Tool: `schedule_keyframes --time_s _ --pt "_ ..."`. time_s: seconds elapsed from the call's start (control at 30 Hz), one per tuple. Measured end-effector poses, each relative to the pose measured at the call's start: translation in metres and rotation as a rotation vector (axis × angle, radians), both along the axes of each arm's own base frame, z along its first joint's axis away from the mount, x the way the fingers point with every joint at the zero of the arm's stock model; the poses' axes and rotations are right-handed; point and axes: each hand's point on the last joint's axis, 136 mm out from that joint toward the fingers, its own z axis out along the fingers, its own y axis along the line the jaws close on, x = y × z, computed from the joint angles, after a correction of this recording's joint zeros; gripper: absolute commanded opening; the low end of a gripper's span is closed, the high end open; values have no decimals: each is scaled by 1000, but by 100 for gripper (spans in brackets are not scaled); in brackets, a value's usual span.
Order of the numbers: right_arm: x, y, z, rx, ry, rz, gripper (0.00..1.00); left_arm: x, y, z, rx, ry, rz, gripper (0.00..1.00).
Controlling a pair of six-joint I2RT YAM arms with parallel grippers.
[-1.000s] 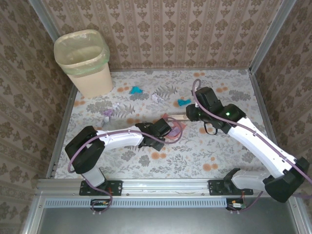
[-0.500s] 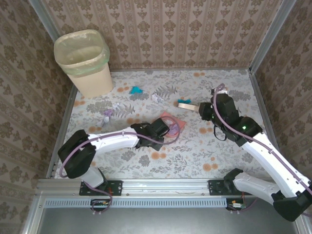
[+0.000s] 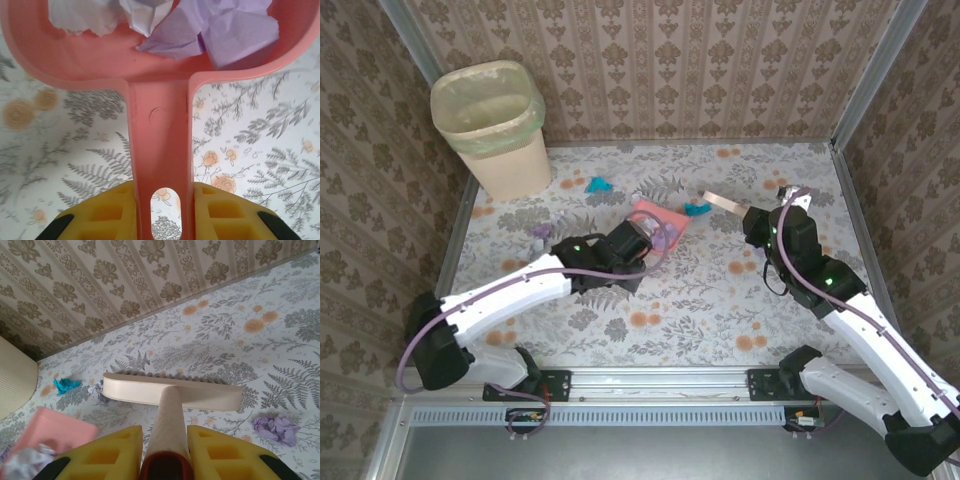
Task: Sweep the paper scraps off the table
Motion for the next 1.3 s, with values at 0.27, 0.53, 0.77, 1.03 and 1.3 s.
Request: schedule_keyframes --time_s 0.27,0.53,0.77,1.03,1.3 --pt "22 33 -30 14 89 107 0 33 61 78 -99 -21 236 0" --pt "23 80 -29 17 75 347 0 72 124 143 -219 -26 463 0" --pt "16 108 -34 -36 87 473 0 114 139 179 -275 0 541 0" --pt "15 122 -33 -60 86 523 0 165 152 205 -306 0 592 0" --pt "14 131 -32 -83 81 556 0 203 169 209 -422 26 630 0"
